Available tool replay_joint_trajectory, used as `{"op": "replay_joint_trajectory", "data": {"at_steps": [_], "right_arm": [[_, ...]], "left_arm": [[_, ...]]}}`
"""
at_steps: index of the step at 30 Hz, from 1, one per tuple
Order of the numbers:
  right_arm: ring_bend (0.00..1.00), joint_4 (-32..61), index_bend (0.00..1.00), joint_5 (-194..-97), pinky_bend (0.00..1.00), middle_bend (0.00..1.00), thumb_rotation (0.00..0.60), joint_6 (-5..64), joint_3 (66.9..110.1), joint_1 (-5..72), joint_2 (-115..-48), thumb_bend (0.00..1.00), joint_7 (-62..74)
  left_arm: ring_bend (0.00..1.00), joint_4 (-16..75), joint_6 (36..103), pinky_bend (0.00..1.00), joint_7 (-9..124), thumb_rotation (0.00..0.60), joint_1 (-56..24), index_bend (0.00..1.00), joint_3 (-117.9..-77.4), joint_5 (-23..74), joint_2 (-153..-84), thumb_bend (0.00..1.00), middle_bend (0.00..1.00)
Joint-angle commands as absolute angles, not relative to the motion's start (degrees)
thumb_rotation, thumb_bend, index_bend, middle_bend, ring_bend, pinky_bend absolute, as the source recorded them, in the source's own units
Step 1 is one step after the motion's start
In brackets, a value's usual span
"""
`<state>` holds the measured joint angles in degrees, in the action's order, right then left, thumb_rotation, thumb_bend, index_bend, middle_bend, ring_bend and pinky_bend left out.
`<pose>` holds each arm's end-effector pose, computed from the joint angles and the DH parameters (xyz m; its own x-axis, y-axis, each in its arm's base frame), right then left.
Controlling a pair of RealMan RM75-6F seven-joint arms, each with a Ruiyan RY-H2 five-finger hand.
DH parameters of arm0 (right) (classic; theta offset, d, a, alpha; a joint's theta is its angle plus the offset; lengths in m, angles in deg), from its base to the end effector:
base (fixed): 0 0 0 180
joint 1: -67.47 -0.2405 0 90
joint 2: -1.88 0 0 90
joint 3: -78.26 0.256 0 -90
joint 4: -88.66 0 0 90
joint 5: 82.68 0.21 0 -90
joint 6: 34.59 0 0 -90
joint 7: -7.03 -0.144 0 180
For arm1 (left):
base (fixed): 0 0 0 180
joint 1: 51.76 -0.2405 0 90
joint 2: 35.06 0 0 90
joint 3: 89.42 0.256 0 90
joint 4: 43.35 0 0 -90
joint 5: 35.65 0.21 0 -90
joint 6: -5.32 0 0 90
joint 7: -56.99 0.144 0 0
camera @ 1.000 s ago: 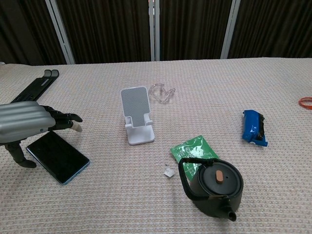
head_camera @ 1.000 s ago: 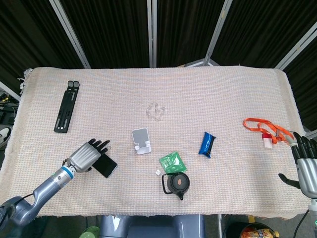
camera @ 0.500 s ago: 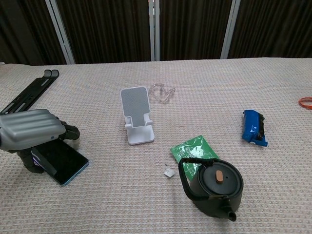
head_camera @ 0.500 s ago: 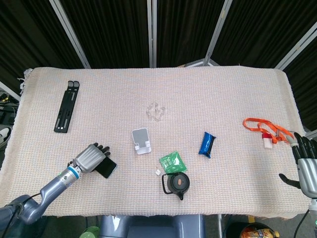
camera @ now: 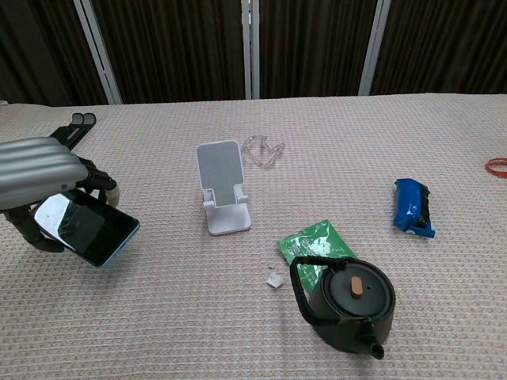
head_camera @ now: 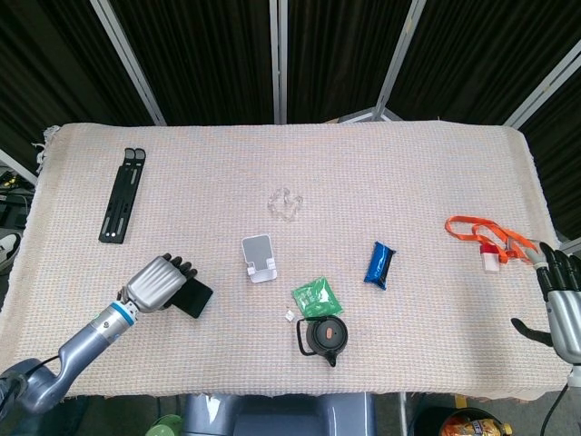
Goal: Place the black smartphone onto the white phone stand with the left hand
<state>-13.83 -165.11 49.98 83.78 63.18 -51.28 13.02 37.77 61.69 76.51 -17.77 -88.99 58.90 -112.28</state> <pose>-0.2924 -0.1852 0.2098 0.4941 0.0254 0.8690 -0.8690 0.0450 0.4927 -0.2229 0.2918 0.0235 0.8071 0.0579 0.5875 0.4812 -0.6409 -0.5980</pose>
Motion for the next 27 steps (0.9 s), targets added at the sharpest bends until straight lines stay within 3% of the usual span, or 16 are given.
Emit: {"op": "replay_joint_trajectory", "data": {"at_steps": [1,8,16,27], "right_arm": [[0.00,-14.1,0.00,-165.4,0.00,0.00,0.600,50.3,83.8,63.3,-51.1,0.00,12.6],[0.00,-14.5,0.00,-166.1,0.00,0.00,0.600,50.8,83.7,63.6,-50.5,0.00,11.5],[0.00,-14.1,0.00,-165.5,0.00,0.00,0.600,50.9,84.0,63.7,-49.9,0.00,9.7],[0.00,-13.0,0.00,-164.7,0.00,0.00,0.600,51.1,84.3,64.2,-49.1,0.00,6.6]], "left_arm": [[0.48,41.0,64.9,0.46,78.9,0.600,-17.8,0.60,-89.8,60.7,-109.1,0.14,0.41],[0.48,39.4,70.0,0.46,94.6,0.600,-12.7,0.60,-93.7,72.1,-106.2,0.14,0.40],[0.47,39.3,61.9,0.43,109.4,0.600,-4.8,0.58,-98.9,74.7,-106.1,0.14,0.37],[0.45,38.6,50.1,0.41,119.8,0.600,1.8,0.56,-99.2,74.7,-110.7,0.14,0.35]]}}
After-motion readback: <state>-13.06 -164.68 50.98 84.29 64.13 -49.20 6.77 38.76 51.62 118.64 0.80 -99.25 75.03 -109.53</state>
